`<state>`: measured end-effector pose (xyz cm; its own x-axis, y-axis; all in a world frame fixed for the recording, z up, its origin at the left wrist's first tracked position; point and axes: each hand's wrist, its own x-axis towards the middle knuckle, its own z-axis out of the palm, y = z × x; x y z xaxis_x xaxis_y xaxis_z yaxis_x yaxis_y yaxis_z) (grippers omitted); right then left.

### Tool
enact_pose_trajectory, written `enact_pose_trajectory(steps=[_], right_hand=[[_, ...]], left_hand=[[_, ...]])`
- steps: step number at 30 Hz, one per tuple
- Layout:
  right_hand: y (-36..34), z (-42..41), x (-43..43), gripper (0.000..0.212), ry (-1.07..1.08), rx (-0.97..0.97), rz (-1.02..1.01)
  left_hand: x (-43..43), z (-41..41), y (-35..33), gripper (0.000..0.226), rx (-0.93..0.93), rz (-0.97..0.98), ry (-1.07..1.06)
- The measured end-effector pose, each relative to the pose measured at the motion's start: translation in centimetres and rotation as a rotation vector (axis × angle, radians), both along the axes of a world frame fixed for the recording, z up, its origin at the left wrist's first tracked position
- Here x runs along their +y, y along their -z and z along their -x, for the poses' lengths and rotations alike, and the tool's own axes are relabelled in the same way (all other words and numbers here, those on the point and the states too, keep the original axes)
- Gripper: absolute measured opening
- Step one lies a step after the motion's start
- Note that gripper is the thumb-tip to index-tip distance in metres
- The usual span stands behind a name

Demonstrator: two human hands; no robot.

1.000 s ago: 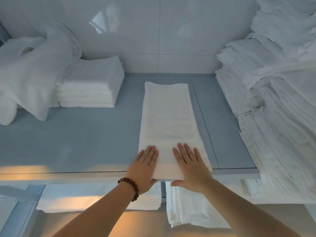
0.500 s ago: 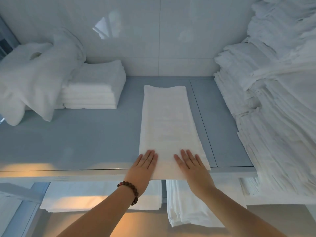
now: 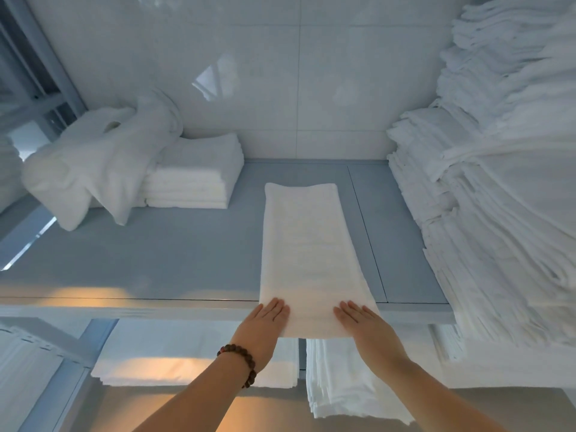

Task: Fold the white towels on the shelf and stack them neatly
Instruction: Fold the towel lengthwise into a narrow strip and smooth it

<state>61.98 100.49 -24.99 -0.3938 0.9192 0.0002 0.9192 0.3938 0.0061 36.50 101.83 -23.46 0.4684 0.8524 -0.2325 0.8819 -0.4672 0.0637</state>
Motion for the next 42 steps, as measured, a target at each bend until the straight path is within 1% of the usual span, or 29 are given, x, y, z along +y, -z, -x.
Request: enact_pose_trajectory(steps=[2,7,8,11,14,17,21,24,26,30,33,37,40,42], right_hand=[[-0.2,-0.2,-1.0,0.082,0.021,-0.002,0.041],[-2.4,0.0,-4.2,0.085,0.122,0.073,0.089],[-2.9,0.0,-4.8,0.081,0.127,0.121,0.088],[-4.0,-0.1,-5.8,0.065,0.122,0.178,0.157],[-5.8,0.2,-6.2,0.055,0.192,0.288,0.104],[-7.8,0.7,-6.7,0.048,0.216,0.375,0.041],[-10.2,1.8,-6.9,0.042,0.227,0.436,-0.03],[-11.7,2.9,-7.7,0.036,0.257,0.494,-0.124],[-12.4,3.6,-8.8,0.033,0.235,0.52,-0.201],[-12.9,4.5,-11.3,0.034,0.162,0.539,-0.332],[-13.4,4.9,-12.6,0.034,0.153,0.554,-0.374],[-14.9,5.5,-12.0,0.031,0.177,0.577,-0.43],[-16.0,5.9,-9.9,0.034,0.203,0.604,-0.436],[-16.5,5.9,-7.6,0.034,0.252,0.612,-0.396]], left_hand=[[-0.8,-0.4,-1.0,0.069,-0.01,0.038,-0.007],[-2.7,-0.1,-3.8,0.057,-0.094,0.113,0.002],[-3.0,0.0,-4.5,0.055,-0.105,0.12,0.0],[-3.8,0.3,-6.6,0.047,-0.159,0.126,-0.053],[-4.7,0.9,-8.4,0.044,-0.203,0.098,-0.075],[-5.4,2.0,-9.9,0.043,-0.244,0.059,-0.126],[-6.4,3.6,-12.0,0.038,-0.306,-0.03,-0.147],[-7.5,4.8,-13.2,0.028,-0.422,-0.112,-0.143],[-8.4,5.5,-13.8,0.017,-0.49,-0.145,-0.139],[-10.3,6.8,-14.7,0.011,-0.57,-0.233,-0.099],[-11.1,7.6,-15.2,0.012,-0.623,-0.299,-0.074],[-10.1,8.2,-16.0,0.027,-0.689,-0.507,-0.094],[-8.1,8.1,-16.6,0.029,-0.713,-0.561,-0.138],[-5.9,7.9,-16.7,0.029,-0.708,-0.577,-0.154]])
